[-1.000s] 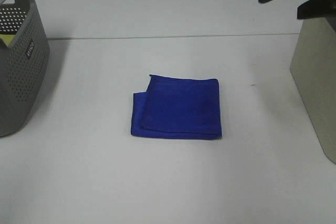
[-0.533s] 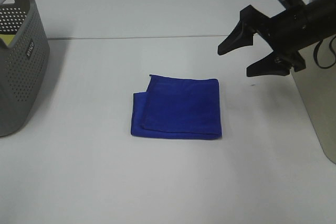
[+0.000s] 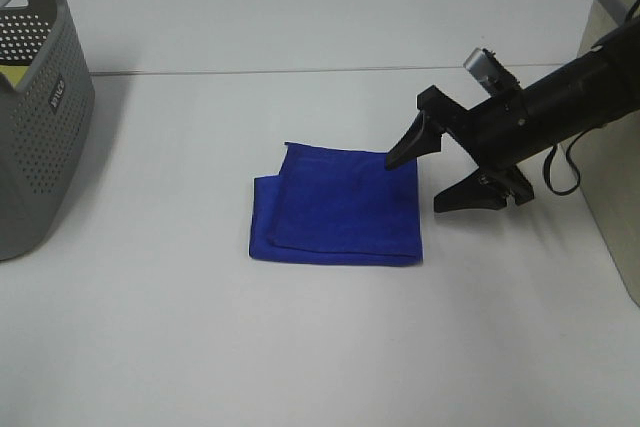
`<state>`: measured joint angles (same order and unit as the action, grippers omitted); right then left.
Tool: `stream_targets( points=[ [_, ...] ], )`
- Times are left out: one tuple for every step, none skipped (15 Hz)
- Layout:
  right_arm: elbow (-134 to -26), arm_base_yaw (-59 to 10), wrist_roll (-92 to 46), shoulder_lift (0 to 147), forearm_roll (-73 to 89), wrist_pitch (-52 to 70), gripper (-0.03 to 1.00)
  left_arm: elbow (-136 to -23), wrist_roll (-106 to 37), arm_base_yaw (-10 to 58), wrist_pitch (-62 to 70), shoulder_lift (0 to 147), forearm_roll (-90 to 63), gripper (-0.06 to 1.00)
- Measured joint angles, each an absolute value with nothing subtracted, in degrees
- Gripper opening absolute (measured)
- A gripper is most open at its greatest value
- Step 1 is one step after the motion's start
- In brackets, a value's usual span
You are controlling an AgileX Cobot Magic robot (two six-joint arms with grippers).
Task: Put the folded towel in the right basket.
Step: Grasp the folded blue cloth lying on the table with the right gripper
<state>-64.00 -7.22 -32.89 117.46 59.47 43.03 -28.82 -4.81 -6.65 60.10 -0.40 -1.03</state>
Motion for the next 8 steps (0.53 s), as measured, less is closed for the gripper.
stream_targets(
  points=[
    [-64.0, -7.2, -32.9, 118.5, 59.5, 42.9, 0.8, -28.8, -4.8, -6.6, 60.1, -0.4, -1.0, 0.99],
    [-64.1, -7.2, -32.9, 119.5, 59.5, 42.8, 0.8, -28.8, -4.8, -6.6, 60.1, -0.4, -1.0, 0.99],
    [-64.1, -7.2, -32.9, 120.2, 59.5, 42.6, 0.8, -28.8, -4.8, -6.6, 60.1, -0.4, -1.0, 0.99],
    [-64.1, -7.2, -32.9, 121.1, 59.5, 42.4, 0.8, -28.8, -4.8, -6.6, 60.1, -0.4, -1.0, 0.99],
    [-64.2, -7.2, -32.9, 121.7, 60.0, 42.7, 0.8, -28.8, -4.8, -6.6, 60.1, -0.4, -1.0, 0.99],
    [-64.3, -7.3, -33.0, 122.1, 60.5, 42.8, 0.79, -28.8, -4.8, -6.6, 60.1, -0.4, -1.0, 0.99],
    [-64.5, -7.8, -33.0, 122.4, 61.0, 42.9, 0.79, -28.8, -4.8, -6.6, 60.1, -0.4, -1.0, 0.99],
    [-64.6, -8.9, -33.1, 122.7, 61.8, 42.7, 0.78, -28.8, -4.8, -6.6, 60.1, -0.4, -1.0, 0.99]
  ],
)
